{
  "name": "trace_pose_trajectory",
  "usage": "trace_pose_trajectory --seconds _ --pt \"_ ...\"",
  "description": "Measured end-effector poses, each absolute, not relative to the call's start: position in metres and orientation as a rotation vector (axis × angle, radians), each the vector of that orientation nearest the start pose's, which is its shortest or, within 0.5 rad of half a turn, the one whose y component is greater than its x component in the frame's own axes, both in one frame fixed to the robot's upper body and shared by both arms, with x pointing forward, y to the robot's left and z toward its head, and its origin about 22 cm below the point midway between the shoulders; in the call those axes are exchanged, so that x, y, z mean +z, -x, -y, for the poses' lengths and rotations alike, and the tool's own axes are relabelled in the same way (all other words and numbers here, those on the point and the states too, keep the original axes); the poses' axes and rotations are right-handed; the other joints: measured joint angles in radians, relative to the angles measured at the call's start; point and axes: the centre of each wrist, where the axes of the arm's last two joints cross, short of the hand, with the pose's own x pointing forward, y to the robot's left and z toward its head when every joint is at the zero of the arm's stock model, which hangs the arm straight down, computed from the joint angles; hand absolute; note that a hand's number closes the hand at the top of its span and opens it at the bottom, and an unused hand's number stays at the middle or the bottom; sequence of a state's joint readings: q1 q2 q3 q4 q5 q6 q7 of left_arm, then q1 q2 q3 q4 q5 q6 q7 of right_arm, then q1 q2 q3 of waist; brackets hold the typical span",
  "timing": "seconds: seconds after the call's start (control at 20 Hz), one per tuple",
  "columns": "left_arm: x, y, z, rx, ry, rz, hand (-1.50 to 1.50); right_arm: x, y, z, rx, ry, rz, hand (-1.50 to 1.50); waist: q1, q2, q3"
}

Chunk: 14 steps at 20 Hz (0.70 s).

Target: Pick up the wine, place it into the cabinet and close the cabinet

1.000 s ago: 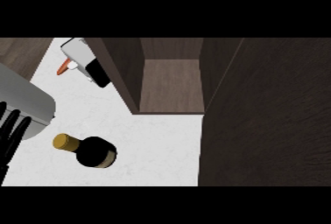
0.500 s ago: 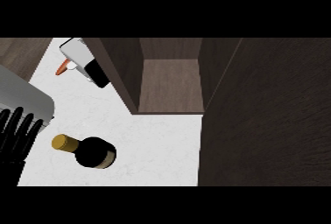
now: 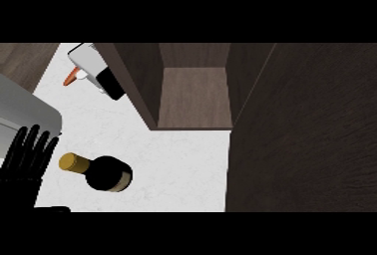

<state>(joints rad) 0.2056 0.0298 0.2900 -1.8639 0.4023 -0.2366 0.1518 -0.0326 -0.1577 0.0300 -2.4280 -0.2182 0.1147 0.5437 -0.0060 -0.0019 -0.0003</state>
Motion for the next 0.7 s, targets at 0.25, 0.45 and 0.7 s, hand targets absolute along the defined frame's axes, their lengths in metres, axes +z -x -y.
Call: trace_pose_trajectory --seconds 0.25,0.45,0.7 --pt "0.013 -0.177 -0.315 0.274 0.155 1.604 -1.5 0.192 -0.159 0.231 0.288 -0.195 1.885 -1.5 -0.002 0.0 0.0" --pt "-0.004 -0.184 -0.312 0.252 0.173 1.6 -1.5 0.199 -0.162 0.229 0.294 -0.19 1.887 -1.5 -0.001 0.0 0.0" --pt "-0.019 -0.186 -0.317 0.249 0.194 1.593 -1.5 0.201 -0.163 0.23 0.29 -0.179 1.888 -1.5 0.0 0.0 0.0"
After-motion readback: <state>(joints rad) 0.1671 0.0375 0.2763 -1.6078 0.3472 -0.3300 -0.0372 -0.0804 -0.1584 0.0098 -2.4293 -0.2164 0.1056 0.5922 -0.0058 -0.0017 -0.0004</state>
